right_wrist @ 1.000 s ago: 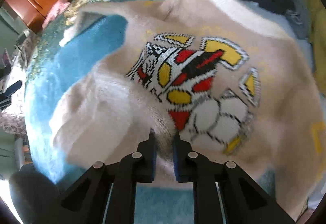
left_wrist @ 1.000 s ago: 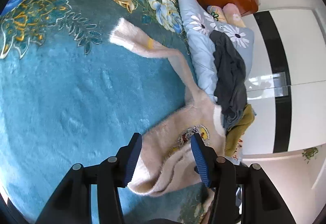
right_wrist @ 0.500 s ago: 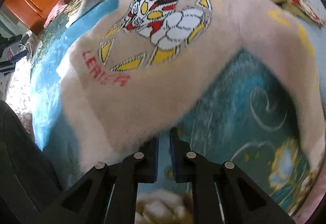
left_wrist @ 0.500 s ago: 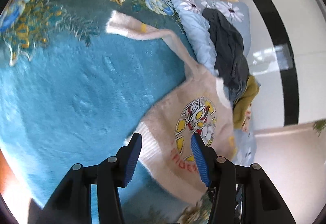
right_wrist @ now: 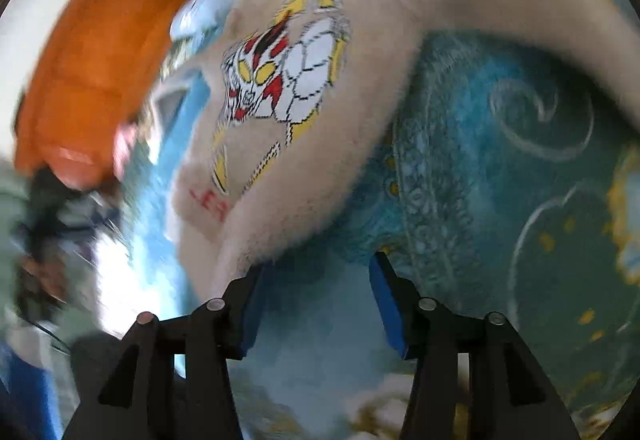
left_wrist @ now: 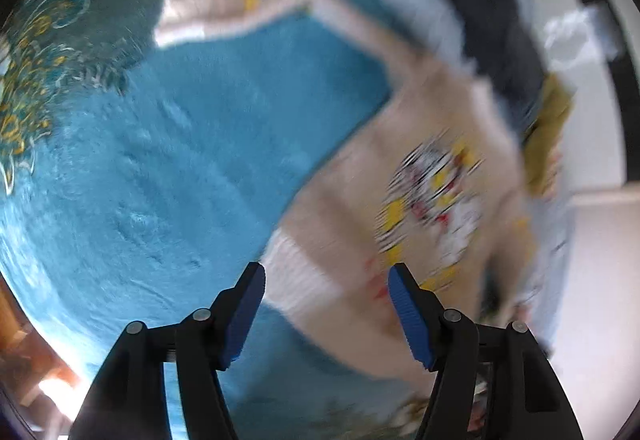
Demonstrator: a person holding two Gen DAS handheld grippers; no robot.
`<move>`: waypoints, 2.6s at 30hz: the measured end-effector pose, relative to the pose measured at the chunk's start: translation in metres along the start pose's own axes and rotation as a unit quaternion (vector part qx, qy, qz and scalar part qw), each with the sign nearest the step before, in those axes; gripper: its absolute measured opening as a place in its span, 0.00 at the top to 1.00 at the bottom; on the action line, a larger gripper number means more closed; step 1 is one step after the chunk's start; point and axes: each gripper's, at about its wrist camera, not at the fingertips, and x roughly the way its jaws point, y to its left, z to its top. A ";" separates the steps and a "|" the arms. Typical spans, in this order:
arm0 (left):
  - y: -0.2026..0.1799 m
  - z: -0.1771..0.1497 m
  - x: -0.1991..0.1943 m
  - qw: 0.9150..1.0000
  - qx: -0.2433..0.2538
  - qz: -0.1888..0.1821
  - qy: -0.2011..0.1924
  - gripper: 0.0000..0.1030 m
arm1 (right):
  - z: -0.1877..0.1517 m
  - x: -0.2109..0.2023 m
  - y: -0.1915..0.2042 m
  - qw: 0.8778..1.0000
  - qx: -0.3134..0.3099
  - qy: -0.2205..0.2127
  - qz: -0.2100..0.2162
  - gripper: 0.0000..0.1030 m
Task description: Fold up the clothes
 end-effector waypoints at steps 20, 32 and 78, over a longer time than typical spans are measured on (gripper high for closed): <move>-0.002 0.034 0.088 0.991 0.118 0.049 0.045 0.34 | 0.013 0.024 -0.028 0.993 0.091 0.013 0.069 0.49; -0.006 0.024 0.092 0.985 0.136 0.086 0.061 0.79 | 0.022 0.032 -0.026 0.991 0.120 0.009 0.050 0.74; -0.110 -0.049 -0.042 0.965 0.058 -0.039 -0.254 0.28 | 0.015 -0.140 -0.185 0.869 0.381 -0.301 -0.095 0.50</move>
